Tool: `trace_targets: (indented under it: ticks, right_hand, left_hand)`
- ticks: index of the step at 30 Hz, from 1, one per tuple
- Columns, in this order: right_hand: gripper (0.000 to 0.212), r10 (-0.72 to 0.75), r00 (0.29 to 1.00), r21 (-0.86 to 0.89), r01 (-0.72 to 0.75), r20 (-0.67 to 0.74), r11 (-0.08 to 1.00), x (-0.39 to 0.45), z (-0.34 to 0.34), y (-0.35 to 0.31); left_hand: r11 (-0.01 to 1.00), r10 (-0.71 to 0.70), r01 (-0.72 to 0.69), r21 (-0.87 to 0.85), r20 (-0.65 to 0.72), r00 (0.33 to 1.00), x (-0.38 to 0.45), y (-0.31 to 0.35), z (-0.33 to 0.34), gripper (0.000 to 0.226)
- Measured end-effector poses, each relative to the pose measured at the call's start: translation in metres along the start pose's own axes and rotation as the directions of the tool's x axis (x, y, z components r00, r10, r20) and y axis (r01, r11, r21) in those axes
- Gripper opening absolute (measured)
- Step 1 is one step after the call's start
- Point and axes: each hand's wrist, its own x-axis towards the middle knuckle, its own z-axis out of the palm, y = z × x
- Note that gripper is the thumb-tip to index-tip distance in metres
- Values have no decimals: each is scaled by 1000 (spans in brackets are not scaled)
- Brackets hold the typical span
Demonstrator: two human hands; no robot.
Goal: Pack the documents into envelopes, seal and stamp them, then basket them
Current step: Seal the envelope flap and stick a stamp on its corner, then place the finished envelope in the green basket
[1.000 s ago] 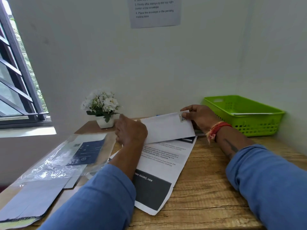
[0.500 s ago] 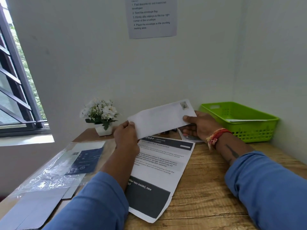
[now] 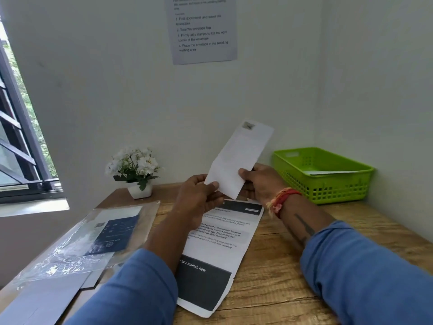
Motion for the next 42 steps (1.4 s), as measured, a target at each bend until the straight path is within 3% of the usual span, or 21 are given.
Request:
trace_targets:
  ticks: [4, 10, 12, 14, 17, 20, 23, 27, 29, 31, 33, 36, 39, 41, 42]
  right_hand:
    - [9, -275, 950, -305, 220, -150, 926, -10, -7, -16]
    - [35, -557, 808, -664, 312, -191, 680, -63, -41, -48]
    - [49, -574, 810, -722, 326, -119, 611, -77, -56, -60]
    - [63, -513, 858, -829, 314, 38, 464, -90, -76, -75]
    - [53, -422, 888, -931, 295, 184, 215, -100, -111, -87]
    - [40, -486, 856, -963, 253, 177, 94, -103, -137, -98]
    - [31, -424, 883, -972, 235, 204, 21, -99, -158, -105]
    - [36, -462, 883, -995, 52, 88, -90, -93, -177, -108]
    - [37, -446, 894, -995, -6, 39, -97, -91, -177, -106]
    - [40, -427, 903, -983, -35, 47, -182, -89, -174, -102]
    - [48, -337, 938, -960, -22, 77, -280, -85, -171, -94]
    - [55, -163, 986, -946, -26, 28, -324, -84, -167, -87]
    - [54, -301, 952, -953, -41, 54, -299, -88, -151, -85]
    - [48, -431, 888, -973, 65, 157, -221, -91, -121, -80]
    - [43, -424, 881, -975, 157, 210, -157, -91, -102, -75]
  left_hand:
    - [995, -96, 93, 28, 132, 987, -16, 9, 13, 23]
    - [993, -100, 89, 72, 168, 981, -38, 26, 77, 17]
    - [996, -82, 74, 48, 198, 977, -40, 29, 103, 17]
    - [997, -83, 79, 26, 235, 968, -43, 30, 128, 18]
    - [991, -132, 122, 52, 265, 955, -50, 22, 163, 21]
    - [985, -123, 81, 154, 284, 951, -54, 12, 189, 24]
    - [977, -98, 44, 208, 257, 962, -53, 10, 198, 23]
    - [945, -4, -69, 319, 220, 975, -47, 8, 183, 19]
    - [890, 86, -150, 431, 164, 983, -42, 3, 167, 20]
    - [738, 202, -232, 634, 121, 972, -34, -5, 148, 23]
    - [578, 253, -246, 778, 116, 960, -33, -9, 129, 23]
    - [452, 274, -201, 869, 79, 958, -29, -10, 102, 19]
    - [271, 253, -129, 954, 59, 966, -23, -10, 74, 21]
    - [198, 236, -91, 976, 43, 971, -20, -9, 54, 22]
    - [169, 228, -73, 983, 33, 973, -18, -8, 44, 21]
